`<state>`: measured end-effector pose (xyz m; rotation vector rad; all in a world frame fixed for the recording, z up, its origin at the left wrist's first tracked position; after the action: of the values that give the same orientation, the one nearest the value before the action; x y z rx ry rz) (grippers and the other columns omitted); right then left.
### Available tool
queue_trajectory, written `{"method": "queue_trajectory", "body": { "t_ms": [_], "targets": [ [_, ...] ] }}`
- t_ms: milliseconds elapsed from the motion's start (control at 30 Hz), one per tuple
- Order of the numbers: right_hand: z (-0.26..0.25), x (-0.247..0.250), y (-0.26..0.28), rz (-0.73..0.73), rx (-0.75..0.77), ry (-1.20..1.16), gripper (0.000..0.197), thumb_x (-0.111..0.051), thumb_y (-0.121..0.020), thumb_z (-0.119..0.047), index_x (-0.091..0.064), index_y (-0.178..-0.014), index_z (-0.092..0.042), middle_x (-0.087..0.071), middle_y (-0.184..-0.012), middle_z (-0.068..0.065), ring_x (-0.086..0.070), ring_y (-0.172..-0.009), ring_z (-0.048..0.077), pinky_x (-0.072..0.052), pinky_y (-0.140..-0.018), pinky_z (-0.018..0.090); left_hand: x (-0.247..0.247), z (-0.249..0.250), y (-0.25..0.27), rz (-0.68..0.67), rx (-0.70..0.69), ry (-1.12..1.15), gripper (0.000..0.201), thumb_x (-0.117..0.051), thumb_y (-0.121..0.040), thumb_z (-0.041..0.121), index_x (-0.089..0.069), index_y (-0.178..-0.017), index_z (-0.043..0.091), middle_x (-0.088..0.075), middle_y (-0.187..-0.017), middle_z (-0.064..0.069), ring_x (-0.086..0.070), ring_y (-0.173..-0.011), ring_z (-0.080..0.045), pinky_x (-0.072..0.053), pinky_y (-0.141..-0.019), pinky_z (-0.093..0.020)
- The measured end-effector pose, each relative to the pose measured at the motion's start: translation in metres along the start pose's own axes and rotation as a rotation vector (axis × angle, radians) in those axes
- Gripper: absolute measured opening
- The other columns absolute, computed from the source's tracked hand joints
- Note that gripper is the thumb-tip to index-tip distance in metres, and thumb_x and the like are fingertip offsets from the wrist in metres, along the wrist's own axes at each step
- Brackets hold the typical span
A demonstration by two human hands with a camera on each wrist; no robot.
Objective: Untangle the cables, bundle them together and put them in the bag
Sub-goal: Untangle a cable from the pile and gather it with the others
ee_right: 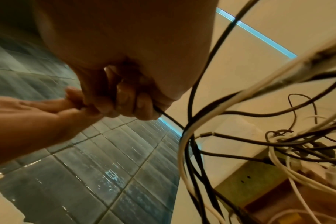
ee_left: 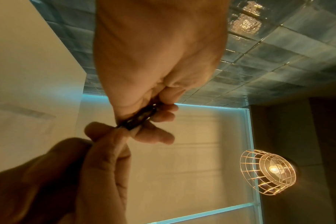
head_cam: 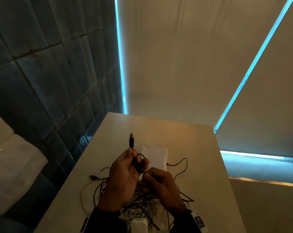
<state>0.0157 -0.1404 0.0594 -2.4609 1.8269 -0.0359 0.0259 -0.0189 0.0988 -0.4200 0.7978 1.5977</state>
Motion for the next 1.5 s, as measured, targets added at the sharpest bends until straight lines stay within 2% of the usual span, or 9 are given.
{"method": "queue_trajectory", "body": {
  "t_ms": [267, 533, 667, 900, 1000, 1100, 1200, 1400, 1500],
  "targets": [
    [0.04, 0.005, 0.0, -0.017, -0.067, -0.006, 0.031, -0.056, -0.092, -0.023, -0.061, -0.061, -0.026, -0.051, -0.053, -0.008, -0.043, -0.049, 0.005, -0.038, -0.051, 0.019, -0.002, 0.008, -0.001, -0.097, -0.099, -0.01, 0.021, -0.042, -0.086, 0.026, -0.042, -0.073, 0.009, -0.04, -0.056, 0.0, -0.038, -0.047, -0.012, -0.034, -0.047, -0.023],
    [0.071, 0.011, 0.003, -0.008, -0.13, 0.031, 0.032, -0.05, -0.098, -0.012, -0.053, -0.066, -0.013, -0.048, -0.054, -0.009, -0.041, -0.05, 0.003, -0.036, -0.051, 0.016, -0.001, 0.013, -0.001, -0.102, -0.127, -0.021, 0.033, -0.027, -0.101, 0.013, -0.042, -0.072, 0.009, -0.041, -0.055, -0.001, -0.032, -0.042, -0.009, -0.033, -0.041, -0.019],
    [0.082, 0.01, 0.005, 0.001, -0.152, 0.051, 0.035, -0.05, -0.098, -0.012, -0.053, -0.063, -0.017, -0.049, -0.052, -0.008, -0.043, -0.05, 0.002, -0.037, -0.053, 0.017, 0.0, 0.018, 0.001, -0.113, -0.135, -0.017, 0.034, -0.025, -0.102, 0.013, -0.041, -0.073, 0.009, -0.043, -0.055, 0.0, -0.029, -0.041, -0.009, -0.032, -0.042, -0.019],
    [0.107, 0.011, 0.006, 0.101, -0.215, 0.079, 0.03, -0.056, -0.085, -0.044, -0.056, -0.06, -0.028, -0.052, -0.056, -0.006, -0.045, -0.055, 0.008, -0.037, -0.057, 0.026, 0.001, 0.022, 0.002, -0.095, -0.141, -0.048, 0.031, -0.029, -0.1, 0.014, -0.041, -0.072, 0.009, -0.039, -0.054, 0.001, -0.029, -0.043, -0.008, -0.029, -0.042, -0.019],
    [0.097, 0.015, 0.003, 0.195, -0.222, 0.081, 0.033, -0.056, -0.08, -0.045, -0.052, -0.063, -0.017, -0.05, -0.059, -0.004, -0.046, -0.059, 0.014, -0.04, -0.055, 0.027, 0.006, 0.02, -0.001, -0.043, -0.132, -0.087, 0.032, -0.029, -0.101, 0.014, -0.042, -0.073, 0.008, -0.039, -0.054, 0.0, -0.032, -0.042, -0.009, -0.031, -0.042, -0.018],
    [0.069, 0.019, -0.003, 0.293, -0.171, 0.071, 0.027, -0.056, -0.091, -0.024, -0.06, -0.07, -0.008, -0.053, -0.064, 0.001, -0.05, -0.063, 0.016, -0.046, -0.057, 0.03, 0.009, 0.018, -0.004, 0.012, -0.132, -0.174, 0.031, -0.031, -0.101, 0.014, -0.043, -0.073, 0.008, -0.04, -0.054, 0.0, -0.033, -0.043, -0.009, -0.029, -0.044, -0.019],
    [0.028, 0.017, -0.009, 0.318, -0.044, 0.033, 0.022, -0.055, -0.094, -0.013, -0.06, -0.075, -0.004, -0.045, -0.06, 0.002, -0.039, -0.054, 0.013, -0.036, -0.05, 0.025, 0.011, 0.013, -0.004, 0.057, -0.122, -0.285, 0.031, -0.031, -0.101, 0.012, -0.043, -0.072, 0.008, -0.041, -0.056, -0.003, -0.036, -0.047, -0.013, -0.027, -0.052, -0.025],
    [-0.019, 0.0, -0.008, 0.18, 0.192, 0.048, 0.019, -0.053, -0.096, -0.013, -0.062, -0.08, -0.007, -0.049, -0.061, -0.006, -0.042, -0.056, 0.008, -0.037, -0.054, 0.021, 0.013, 0.001, -0.006, 0.094, -0.092, -0.543, 0.032, -0.032, -0.101, 0.011, -0.048, -0.074, 0.006, -0.062, -0.07, -0.01, -0.049, -0.059, -0.017, -0.036, -0.061, -0.032],
    [-0.02, -0.008, -0.006, 0.07, 0.185, 0.03, 0.017, -0.053, -0.096, -0.01, -0.063, -0.082, -0.005, -0.057, -0.064, -0.009, -0.047, -0.057, 0.002, -0.039, -0.056, 0.017, 0.011, 0.0, -0.005, 0.082, -0.026, -0.409, 0.032, -0.032, -0.101, 0.015, -0.048, -0.074, 0.007, -0.069, -0.076, -0.009, -0.056, -0.074, -0.026, -0.043, -0.072, -0.038]
  ]
}}
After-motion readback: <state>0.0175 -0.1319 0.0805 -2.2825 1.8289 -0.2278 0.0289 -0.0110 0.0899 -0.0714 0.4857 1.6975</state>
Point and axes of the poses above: each hand's wrist, its own y-axis away from the middle knuckle, its own x-axis out of the back of the hand, z = x × y, the point moved 4 cm from there along -y, towards the middle knuckle
